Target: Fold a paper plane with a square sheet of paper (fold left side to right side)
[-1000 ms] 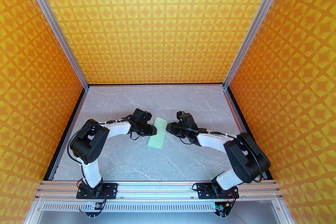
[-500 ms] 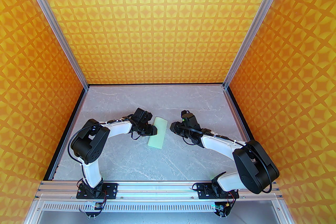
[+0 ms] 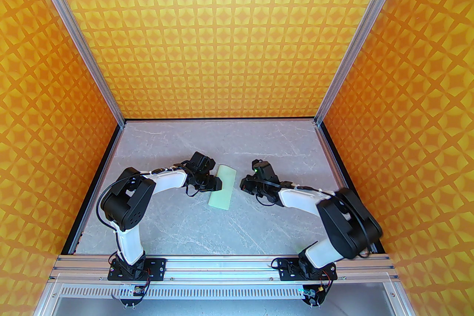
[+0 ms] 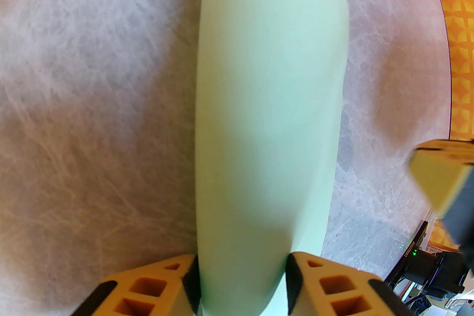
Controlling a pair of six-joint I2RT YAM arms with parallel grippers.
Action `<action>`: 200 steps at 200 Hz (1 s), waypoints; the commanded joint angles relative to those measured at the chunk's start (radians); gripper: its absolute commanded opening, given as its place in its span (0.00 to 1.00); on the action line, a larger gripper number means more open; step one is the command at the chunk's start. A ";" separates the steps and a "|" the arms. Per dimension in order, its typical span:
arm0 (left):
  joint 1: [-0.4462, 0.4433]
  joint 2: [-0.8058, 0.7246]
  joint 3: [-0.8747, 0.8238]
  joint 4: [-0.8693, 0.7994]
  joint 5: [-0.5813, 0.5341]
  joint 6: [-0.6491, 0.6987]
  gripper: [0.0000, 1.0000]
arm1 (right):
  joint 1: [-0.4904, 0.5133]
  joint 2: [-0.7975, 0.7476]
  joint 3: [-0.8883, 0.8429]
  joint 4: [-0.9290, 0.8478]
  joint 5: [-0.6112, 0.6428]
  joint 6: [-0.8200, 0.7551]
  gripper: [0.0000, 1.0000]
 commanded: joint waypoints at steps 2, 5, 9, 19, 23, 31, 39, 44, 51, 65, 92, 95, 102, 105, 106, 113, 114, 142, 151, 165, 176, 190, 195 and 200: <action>-0.021 0.072 -0.010 -0.031 -0.049 0.017 0.45 | 0.025 0.041 0.040 0.064 -0.048 0.031 0.00; -0.022 0.071 -0.009 -0.032 -0.049 0.017 0.45 | 0.028 0.046 0.044 0.066 -0.049 0.034 0.00; -0.021 0.070 -0.009 -0.033 -0.049 0.017 0.45 | 0.033 0.052 0.050 0.067 -0.050 0.036 0.00; -0.021 0.070 -0.008 -0.034 -0.049 0.019 0.45 | 0.042 0.068 0.059 0.075 -0.050 0.045 0.00; -0.021 0.071 -0.008 -0.035 -0.049 0.020 0.45 | 0.046 0.074 0.062 0.079 -0.051 0.049 0.00; -0.021 0.070 -0.009 -0.036 -0.049 0.022 0.45 | 0.049 0.086 0.065 0.087 -0.052 0.057 0.00; -0.021 0.072 -0.007 -0.038 -0.049 0.023 0.45 | 0.054 0.095 0.069 0.095 -0.054 0.064 0.00; -0.022 0.070 -0.006 -0.037 -0.049 0.025 0.45 | 0.056 0.100 0.071 0.099 -0.055 0.067 0.00; -0.022 0.072 -0.006 -0.038 -0.049 0.026 0.45 | 0.059 0.106 0.073 0.102 -0.056 0.072 0.00; -0.021 0.071 -0.006 -0.040 -0.050 0.029 0.45 | 0.064 0.116 0.078 0.109 -0.058 0.078 0.00; -0.021 0.074 -0.003 -0.043 -0.049 0.033 0.45 | 0.068 0.138 0.089 0.106 -0.061 0.080 0.00; -0.021 0.074 -0.003 -0.043 -0.049 0.032 0.45 | 0.068 0.140 0.091 0.108 -0.063 0.082 0.00; -0.021 0.075 -0.002 -0.044 -0.049 0.033 0.45 | 0.068 0.144 0.092 0.111 -0.064 0.085 0.00; -0.021 0.075 -0.002 -0.043 -0.049 0.033 0.45 | 0.068 0.146 0.092 0.113 -0.064 0.086 0.00; -0.022 0.075 -0.002 -0.043 -0.049 0.033 0.45 | 0.068 0.147 0.092 0.114 -0.064 0.086 0.00; -0.021 0.077 -0.003 -0.043 -0.049 0.033 0.45 | 0.069 0.150 0.093 0.121 -0.065 0.091 0.00; -0.022 0.077 -0.001 -0.043 -0.049 0.033 0.45 | 0.069 0.150 0.094 0.122 -0.066 0.092 0.00; -0.022 0.078 -0.001 -0.043 -0.048 0.031 0.45 | 0.071 0.161 0.095 0.143 -0.079 0.106 0.00; -0.023 0.078 -0.001 -0.043 -0.047 0.032 0.45 | 0.072 0.162 0.095 0.151 -0.083 0.111 0.00; -0.024 0.078 -0.003 -0.042 -0.047 0.030 0.45 | 0.073 0.160 0.097 0.154 -0.084 0.112 0.00; -0.026 0.078 -0.004 -0.041 -0.047 0.029 0.45 | 0.073 0.161 0.099 0.149 -0.081 0.112 0.00; -0.027 0.078 -0.005 -0.040 -0.047 0.027 0.45 | 0.074 0.170 0.099 0.141 -0.080 0.109 0.00; -0.029 0.078 -0.006 -0.040 -0.047 0.027 0.45 | 0.074 0.174 0.099 0.140 -0.081 0.108 0.00; -0.029 0.078 -0.005 -0.039 -0.047 0.025 0.45 | 0.074 0.177 0.098 0.138 -0.080 0.107 0.00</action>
